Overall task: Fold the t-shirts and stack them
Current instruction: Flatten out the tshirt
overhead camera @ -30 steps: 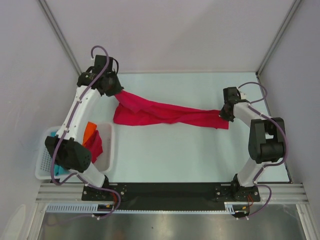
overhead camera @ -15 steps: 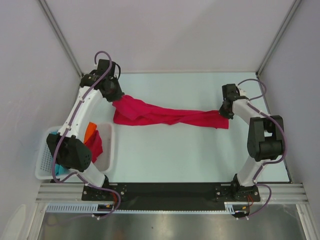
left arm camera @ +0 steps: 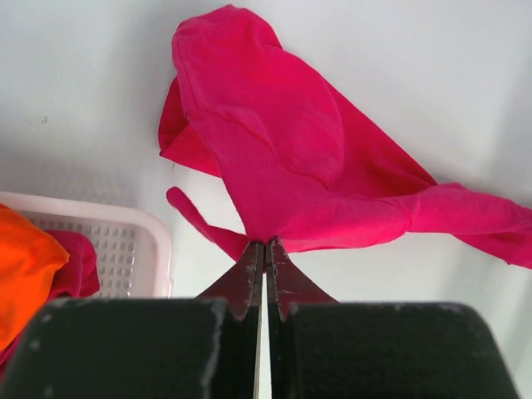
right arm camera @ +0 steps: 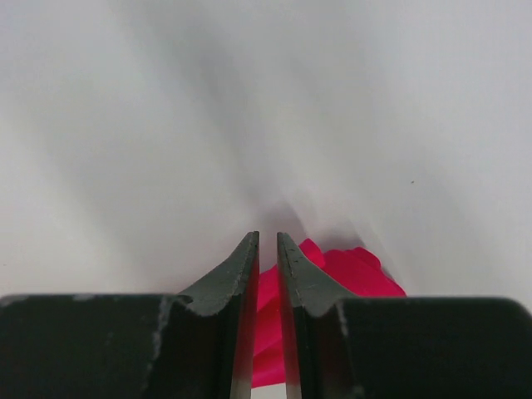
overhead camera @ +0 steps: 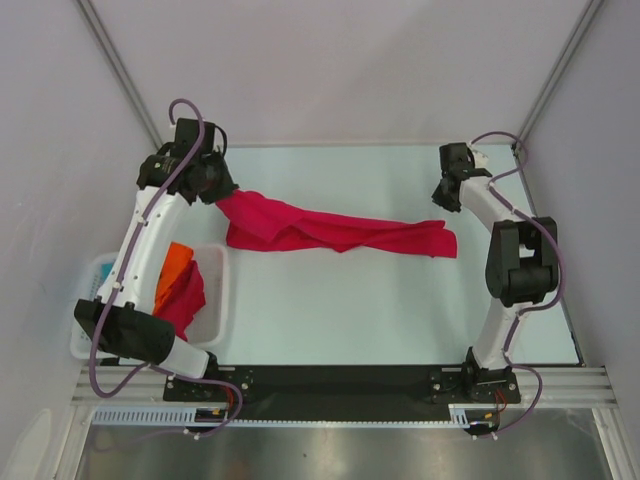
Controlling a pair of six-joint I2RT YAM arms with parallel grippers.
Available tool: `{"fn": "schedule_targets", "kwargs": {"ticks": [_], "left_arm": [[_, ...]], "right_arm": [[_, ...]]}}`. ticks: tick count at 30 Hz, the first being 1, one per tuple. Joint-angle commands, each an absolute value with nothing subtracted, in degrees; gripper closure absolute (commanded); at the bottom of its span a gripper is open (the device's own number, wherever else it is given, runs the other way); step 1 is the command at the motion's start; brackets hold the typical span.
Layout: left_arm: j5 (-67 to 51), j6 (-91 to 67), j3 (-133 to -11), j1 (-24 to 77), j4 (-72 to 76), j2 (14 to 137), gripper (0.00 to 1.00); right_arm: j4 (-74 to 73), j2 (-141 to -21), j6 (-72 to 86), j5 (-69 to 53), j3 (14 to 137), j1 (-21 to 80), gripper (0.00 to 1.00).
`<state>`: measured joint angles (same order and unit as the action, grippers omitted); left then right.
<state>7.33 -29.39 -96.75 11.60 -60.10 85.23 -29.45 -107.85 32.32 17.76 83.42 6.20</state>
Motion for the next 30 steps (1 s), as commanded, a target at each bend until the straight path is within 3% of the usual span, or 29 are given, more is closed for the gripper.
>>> {"fn": "schedule_targets", "kwargs": {"ticks": [1, 30], "left_arm": [[8.79, -28.83, -99.75, 11.16, -61.35, 82.97, 0.98], [8.61, -28.48, -97.82, 11.08, -60.21, 83.58, 0.98]], "right_arm": [[-30.76, -110.3, 31.82, 18.28, 85.69, 7.82, 0.8], [-30.32, -111.97, 32.96, 17.84, 82.79, 11.25, 0.78]]}}
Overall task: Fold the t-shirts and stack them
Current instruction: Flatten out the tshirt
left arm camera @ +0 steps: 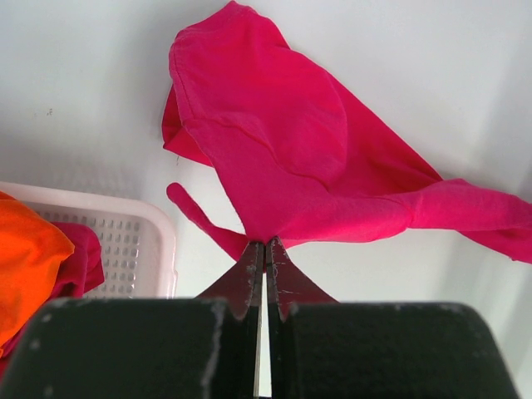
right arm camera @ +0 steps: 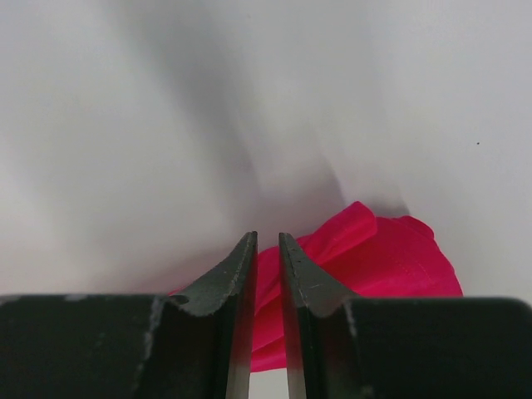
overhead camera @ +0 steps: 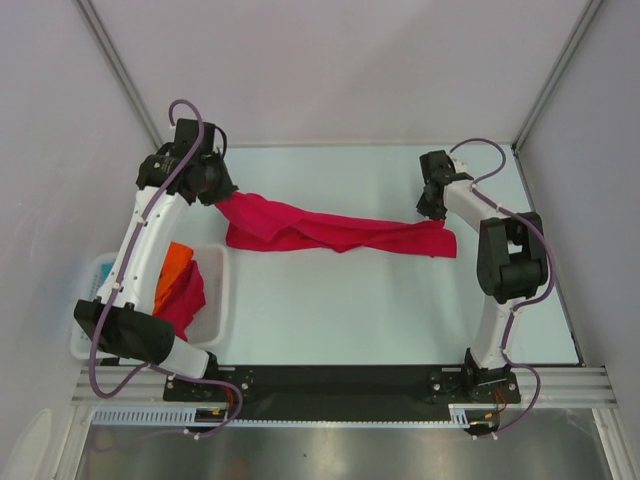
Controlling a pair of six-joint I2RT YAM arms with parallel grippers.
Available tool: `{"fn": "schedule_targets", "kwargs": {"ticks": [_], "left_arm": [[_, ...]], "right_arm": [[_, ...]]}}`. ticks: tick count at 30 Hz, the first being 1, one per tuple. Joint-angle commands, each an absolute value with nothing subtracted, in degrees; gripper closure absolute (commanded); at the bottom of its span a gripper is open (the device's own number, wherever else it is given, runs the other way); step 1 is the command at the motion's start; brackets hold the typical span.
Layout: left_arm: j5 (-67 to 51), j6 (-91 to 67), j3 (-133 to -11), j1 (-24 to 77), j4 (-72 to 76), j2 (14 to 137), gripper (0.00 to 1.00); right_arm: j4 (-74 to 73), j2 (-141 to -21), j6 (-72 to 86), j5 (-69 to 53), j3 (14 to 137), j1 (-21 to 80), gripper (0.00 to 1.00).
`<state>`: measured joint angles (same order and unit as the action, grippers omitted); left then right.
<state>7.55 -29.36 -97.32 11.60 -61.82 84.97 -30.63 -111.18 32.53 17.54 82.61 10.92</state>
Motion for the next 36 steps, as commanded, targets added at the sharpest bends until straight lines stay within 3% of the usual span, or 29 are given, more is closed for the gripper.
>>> {"fn": "schedule_targets", "kwargs": {"ticks": [1, 36], "left_arm": [[8.61, -28.48, -97.74, 11.16, -60.21, 83.58, 0.98], [7.65, -28.39, -93.52, 10.9, -57.57, 82.09, 0.98]], "right_arm": [[-30.32, -111.97, 33.05, 17.84, 82.79, 11.25, 0.78], [-32.43, -103.71, 34.72, 18.89, 76.64, 13.71, 0.77]]}}
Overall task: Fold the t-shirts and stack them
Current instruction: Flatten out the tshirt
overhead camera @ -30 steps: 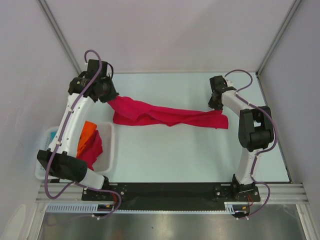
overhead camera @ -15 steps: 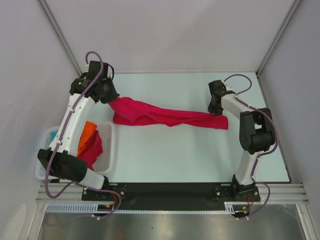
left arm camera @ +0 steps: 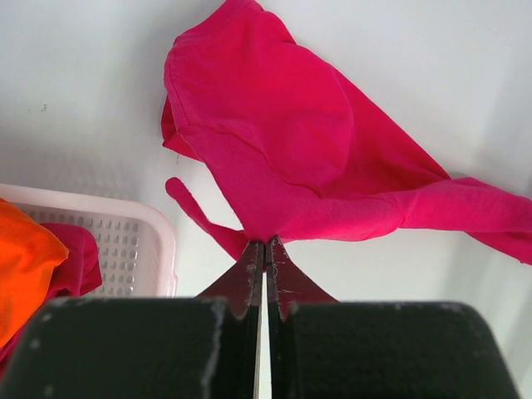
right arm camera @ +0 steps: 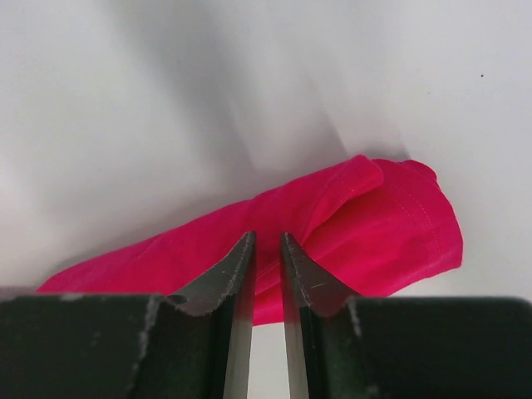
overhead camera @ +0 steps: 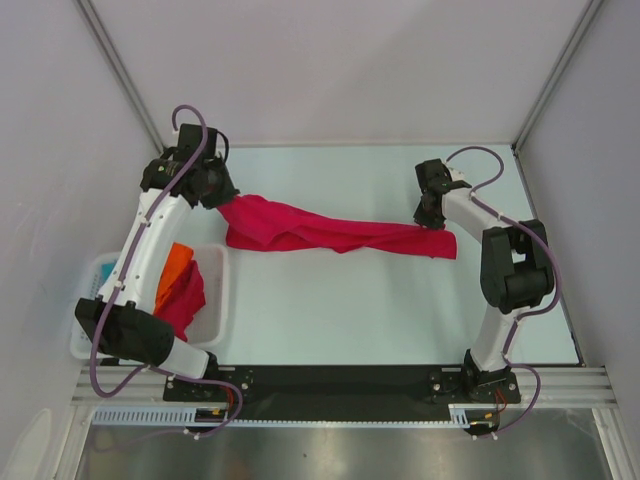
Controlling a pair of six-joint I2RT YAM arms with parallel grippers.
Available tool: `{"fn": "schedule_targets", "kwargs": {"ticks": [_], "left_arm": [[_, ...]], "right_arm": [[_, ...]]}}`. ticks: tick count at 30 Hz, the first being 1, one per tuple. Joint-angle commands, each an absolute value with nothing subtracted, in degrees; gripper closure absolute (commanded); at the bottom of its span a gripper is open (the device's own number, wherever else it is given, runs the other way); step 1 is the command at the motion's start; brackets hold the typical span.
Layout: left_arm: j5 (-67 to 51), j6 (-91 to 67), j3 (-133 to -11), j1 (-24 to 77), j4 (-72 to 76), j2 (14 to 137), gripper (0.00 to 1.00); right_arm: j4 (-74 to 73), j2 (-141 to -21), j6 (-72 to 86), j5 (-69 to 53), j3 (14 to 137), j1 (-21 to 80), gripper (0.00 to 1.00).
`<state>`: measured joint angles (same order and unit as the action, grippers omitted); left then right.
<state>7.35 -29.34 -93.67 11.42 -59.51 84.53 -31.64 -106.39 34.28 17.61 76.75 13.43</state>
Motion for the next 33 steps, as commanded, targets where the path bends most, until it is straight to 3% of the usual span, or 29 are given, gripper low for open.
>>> {"fn": "schedule_targets", "kwargs": {"ticks": [1, 33], "left_arm": [[7.73, -28.48, -93.43, 10.9, -57.66, 82.09, 0.98], [7.56, -28.04, -93.25, 10.72, -57.13, 82.0, 0.98]], "right_arm": [[-32.34, -103.54, 34.72, 18.98, 76.47, 13.71, 0.77], [-31.29, -106.08, 31.73, 22.06, 77.43, 9.67, 0.76]]}}
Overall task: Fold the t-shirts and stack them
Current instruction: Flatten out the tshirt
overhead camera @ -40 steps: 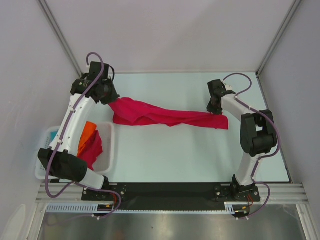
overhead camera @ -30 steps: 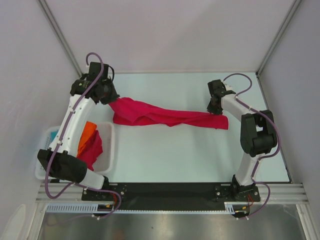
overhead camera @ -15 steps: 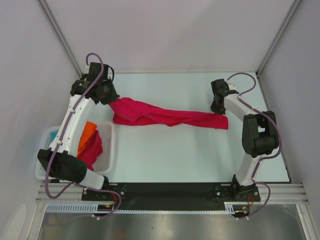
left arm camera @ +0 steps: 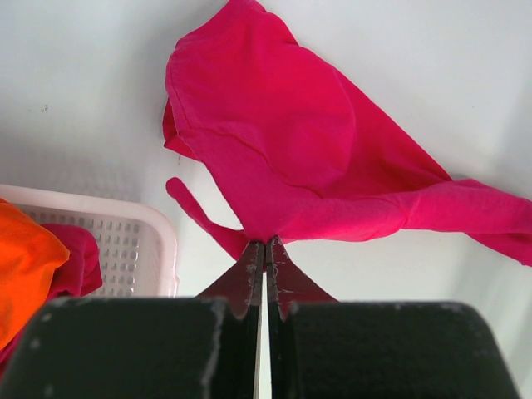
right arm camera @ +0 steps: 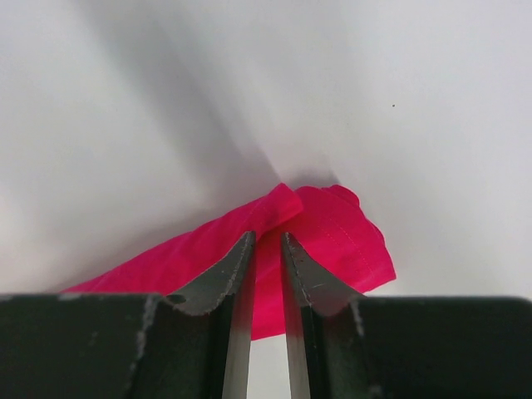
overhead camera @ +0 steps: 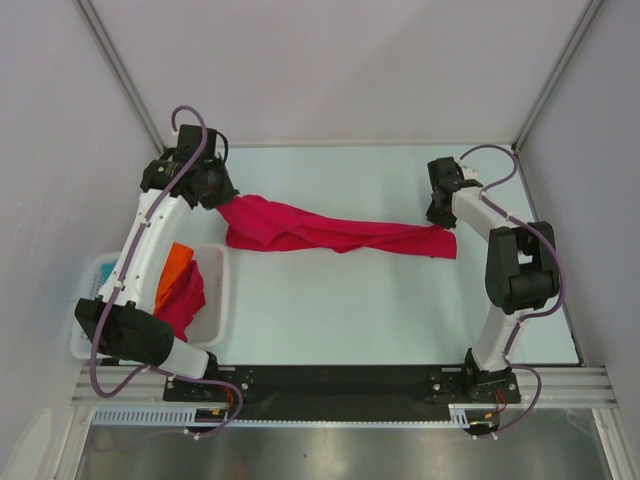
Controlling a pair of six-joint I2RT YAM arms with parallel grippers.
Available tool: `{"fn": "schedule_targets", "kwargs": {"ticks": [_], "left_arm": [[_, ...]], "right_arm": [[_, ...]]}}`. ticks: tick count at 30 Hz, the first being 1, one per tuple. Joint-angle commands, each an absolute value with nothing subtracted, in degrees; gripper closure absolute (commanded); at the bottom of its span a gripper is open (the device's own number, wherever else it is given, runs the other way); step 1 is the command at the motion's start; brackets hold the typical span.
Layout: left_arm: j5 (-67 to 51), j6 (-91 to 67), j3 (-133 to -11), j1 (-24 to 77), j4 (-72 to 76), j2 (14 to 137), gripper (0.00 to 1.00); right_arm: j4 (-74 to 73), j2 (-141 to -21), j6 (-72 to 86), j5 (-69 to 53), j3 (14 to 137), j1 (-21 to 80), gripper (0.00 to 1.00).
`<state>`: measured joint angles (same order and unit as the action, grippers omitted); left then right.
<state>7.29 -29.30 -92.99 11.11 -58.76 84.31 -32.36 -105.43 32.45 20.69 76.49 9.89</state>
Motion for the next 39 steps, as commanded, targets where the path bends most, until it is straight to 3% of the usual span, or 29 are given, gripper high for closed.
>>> {"fn": "schedule_targets", "kwargs": {"ticks": [1, 39], "left_arm": [[7.56, -27.95, -93.25, 10.72, -57.22, 82.0, 0.98], [7.73, -27.6, -94.04, 10.63, -57.13, 83.5, 0.98]], "right_arm": [[-31.29, -106.35, 31.82, 22.06, 77.69, 9.67, 0.76], [-30.59, -111.53, 31.64, 22.15, 80.86, 9.93, 0.76]]}}
